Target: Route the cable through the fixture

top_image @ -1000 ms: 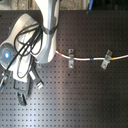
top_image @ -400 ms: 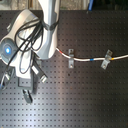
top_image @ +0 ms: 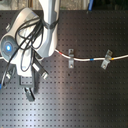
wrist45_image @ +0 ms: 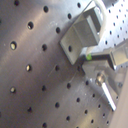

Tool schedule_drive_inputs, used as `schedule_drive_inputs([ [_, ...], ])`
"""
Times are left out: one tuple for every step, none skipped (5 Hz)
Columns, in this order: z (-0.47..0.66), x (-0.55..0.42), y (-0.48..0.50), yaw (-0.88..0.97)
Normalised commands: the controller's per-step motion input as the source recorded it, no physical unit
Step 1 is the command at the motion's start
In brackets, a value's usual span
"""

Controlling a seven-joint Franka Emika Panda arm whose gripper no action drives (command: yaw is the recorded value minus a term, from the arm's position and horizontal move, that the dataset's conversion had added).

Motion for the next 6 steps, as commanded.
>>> schedule_drive_inputs([
  [-0.24, 0.046, -0.526, -0.32],
  [-0.42, 0.014, -0.302, -0.04],
  [-0.45, -0.004, -0.08, 0.0],
  [-0.05, -0.045, -0.006, 0.0],
  [0.0, 0.007, -0.055, 0.0],
  [0.0, 0.062, -0.517, 0.02],
])
